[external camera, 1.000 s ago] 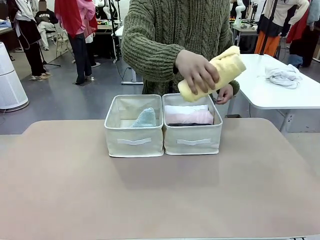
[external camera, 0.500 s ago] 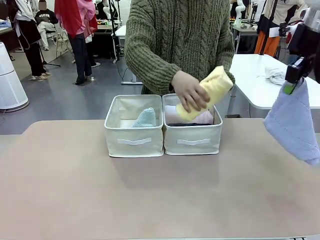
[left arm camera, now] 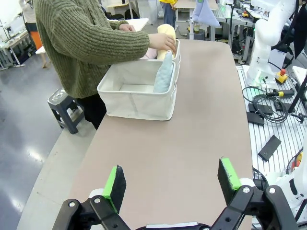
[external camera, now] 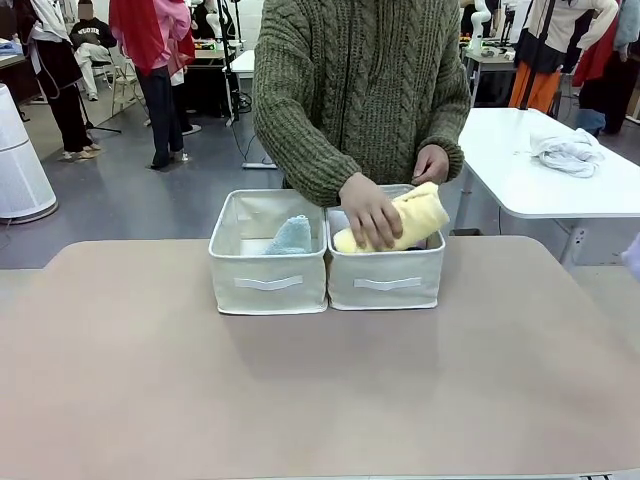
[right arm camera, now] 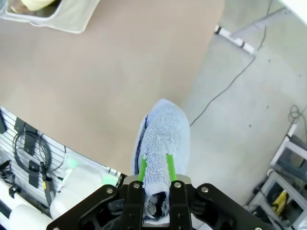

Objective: Sort the towels based on their folding style.
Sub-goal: Pick up another triangle-folded towel from the table and place it in the left Fabric basket.

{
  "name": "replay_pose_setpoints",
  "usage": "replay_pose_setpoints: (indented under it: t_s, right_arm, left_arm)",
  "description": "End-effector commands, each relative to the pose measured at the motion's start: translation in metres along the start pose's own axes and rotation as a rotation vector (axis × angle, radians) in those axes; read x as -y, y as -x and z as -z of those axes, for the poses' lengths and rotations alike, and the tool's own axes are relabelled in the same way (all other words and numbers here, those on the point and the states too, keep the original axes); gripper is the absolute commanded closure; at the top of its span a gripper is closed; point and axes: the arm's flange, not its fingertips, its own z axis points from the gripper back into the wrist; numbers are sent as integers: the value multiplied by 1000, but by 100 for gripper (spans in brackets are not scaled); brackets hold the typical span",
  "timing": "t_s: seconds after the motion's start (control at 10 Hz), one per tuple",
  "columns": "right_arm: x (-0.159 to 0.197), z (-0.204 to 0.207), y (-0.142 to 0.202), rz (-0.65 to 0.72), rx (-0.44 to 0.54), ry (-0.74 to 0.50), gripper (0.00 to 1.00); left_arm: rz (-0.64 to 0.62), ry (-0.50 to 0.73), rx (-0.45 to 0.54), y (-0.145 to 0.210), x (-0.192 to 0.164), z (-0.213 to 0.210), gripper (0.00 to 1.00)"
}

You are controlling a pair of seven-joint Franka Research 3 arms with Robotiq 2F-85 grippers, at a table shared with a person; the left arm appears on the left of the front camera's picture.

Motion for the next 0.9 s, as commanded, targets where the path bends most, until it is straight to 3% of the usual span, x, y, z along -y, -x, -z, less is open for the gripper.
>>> replay_pose_setpoints:
  t_s: [0.0,0.3,0.6,0.8]
  right_arm:
    - [-17,7,-19,-41,12,-10,98]
    - [-17,10,-21,-67,2,-38,98]
    - [-36,19,-34,-220,-4,-139,98]
    - [-55,26,-49,-284,-10,-140,98]
  left_arm:
    - [-18,-6,9,-2,3,0,0]
    - [-18,-6,9,-2,3,0,0]
    - [-18,-6,9,-2,3,0,0]
    - [-18,-6,9,-2,3,0,0]
